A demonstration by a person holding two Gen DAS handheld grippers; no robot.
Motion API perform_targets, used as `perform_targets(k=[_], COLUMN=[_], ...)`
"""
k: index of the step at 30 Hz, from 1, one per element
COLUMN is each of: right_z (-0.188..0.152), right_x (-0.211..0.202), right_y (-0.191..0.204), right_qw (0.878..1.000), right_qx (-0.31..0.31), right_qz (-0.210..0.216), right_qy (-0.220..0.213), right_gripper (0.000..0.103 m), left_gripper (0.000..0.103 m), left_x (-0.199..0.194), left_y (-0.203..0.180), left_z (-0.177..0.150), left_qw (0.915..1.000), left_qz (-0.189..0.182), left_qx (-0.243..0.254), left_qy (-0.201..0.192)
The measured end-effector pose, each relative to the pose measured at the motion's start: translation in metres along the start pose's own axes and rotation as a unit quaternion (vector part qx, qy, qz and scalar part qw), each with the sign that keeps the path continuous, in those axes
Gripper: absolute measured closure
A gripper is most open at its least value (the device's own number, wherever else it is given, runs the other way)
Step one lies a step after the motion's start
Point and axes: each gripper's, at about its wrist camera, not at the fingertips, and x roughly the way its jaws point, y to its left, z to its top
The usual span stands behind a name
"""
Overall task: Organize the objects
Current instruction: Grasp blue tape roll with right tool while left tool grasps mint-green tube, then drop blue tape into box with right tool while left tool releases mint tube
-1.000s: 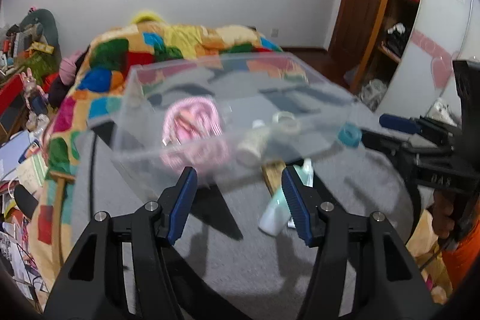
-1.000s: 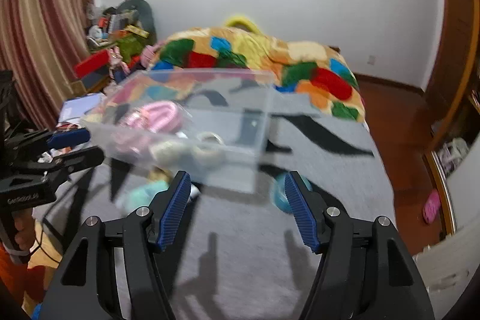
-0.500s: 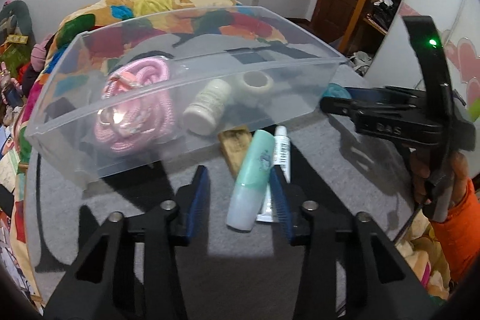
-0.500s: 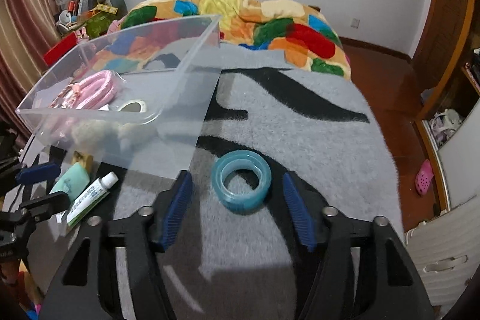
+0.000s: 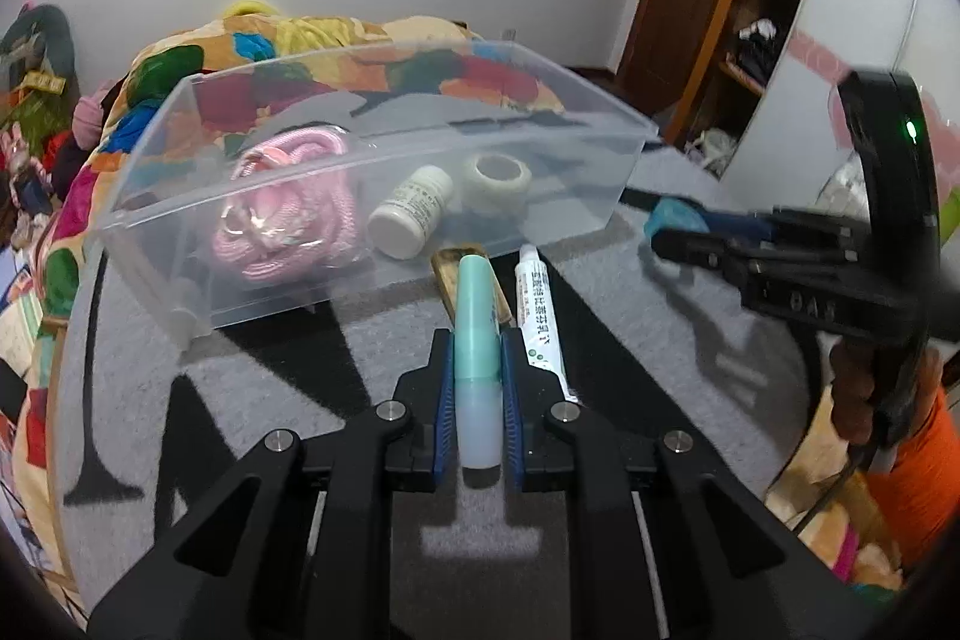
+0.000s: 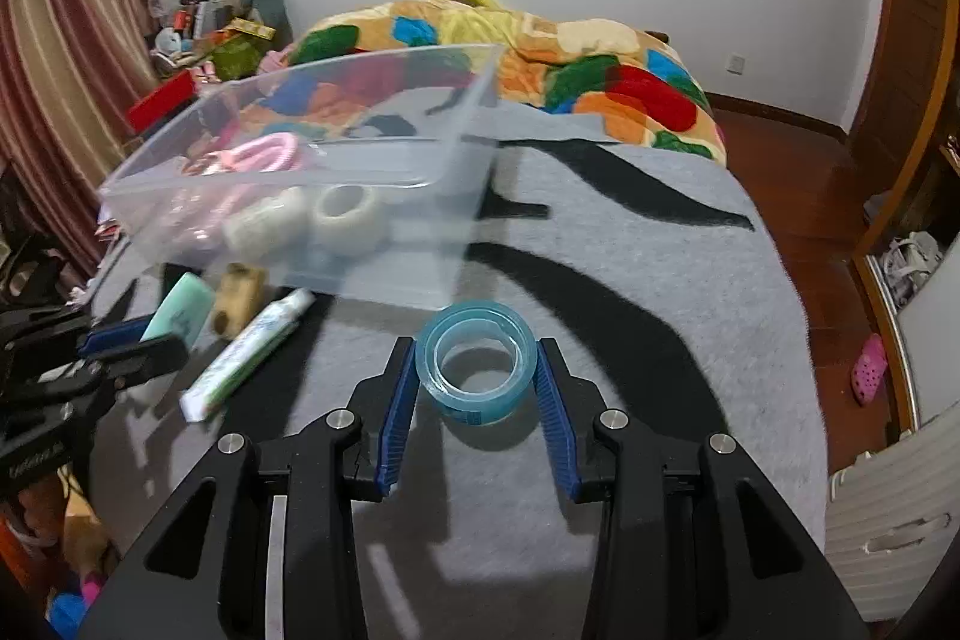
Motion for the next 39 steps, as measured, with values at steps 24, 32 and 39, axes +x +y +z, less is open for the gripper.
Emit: perform_targets(k=[24,32,39], right_z=[0.073,0.091,0.089], right_x=[-0.043,0.008,0.033], right_y=[0.071,0.061,0.057], right_qw=[0.993,0.998,0.999], right_qx=[-0.037,-0.013,-0.011], right_qz=[0.035,0.025,0.021], right_qy=[-0.107,-0.062,-0.035], right_gripper=[0.067,0.067,0.067], left_gripper=[0.089,0.089,0.089], left_x=[-0.052,-0.011,0.021], left_y=[0.035,0.054,0.058], left_z=[0.079,0.091,0.09], left_qw=[0.9925,0.9954,0.9975], left_qz=[0.047,0.058,0.047], left_qx=[-0.023,-0.032,-0.039], left_qy=[-0.11,-0.07,-0.036])
